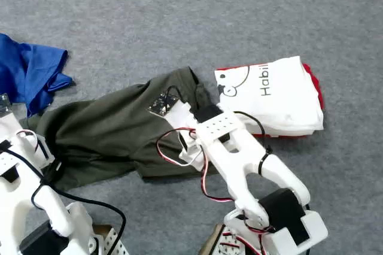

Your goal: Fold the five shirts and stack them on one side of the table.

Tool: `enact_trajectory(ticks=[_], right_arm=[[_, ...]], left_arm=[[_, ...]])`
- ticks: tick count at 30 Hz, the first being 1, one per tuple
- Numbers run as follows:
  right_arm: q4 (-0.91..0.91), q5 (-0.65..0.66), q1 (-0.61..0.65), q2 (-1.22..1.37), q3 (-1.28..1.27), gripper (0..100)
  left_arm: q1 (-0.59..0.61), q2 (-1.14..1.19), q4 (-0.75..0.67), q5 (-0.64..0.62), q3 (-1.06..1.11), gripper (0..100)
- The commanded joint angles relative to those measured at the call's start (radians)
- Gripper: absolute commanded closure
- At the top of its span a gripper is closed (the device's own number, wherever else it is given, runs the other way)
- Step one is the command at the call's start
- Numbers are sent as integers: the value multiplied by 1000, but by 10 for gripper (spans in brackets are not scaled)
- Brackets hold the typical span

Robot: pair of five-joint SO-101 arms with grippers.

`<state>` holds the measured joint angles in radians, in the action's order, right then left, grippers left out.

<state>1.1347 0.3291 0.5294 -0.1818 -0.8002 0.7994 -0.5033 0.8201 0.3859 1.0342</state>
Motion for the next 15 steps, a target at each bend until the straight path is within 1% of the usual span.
enact_trajectory(ticks=[1,4,11,15], right_arm=[[21,14,-76,-13,1,757],[9,15,-99,-1,2,757],[-77,3,-82,18,38,765],[-80,-25,-41,19,61,868]], left_arm=[[-3,-24,-21,-11,5,760],[-3,-24,-21,-9,8,760],[-3,-24,-21,-9,9,761],[-5,-21,-21,-9,9,763]])
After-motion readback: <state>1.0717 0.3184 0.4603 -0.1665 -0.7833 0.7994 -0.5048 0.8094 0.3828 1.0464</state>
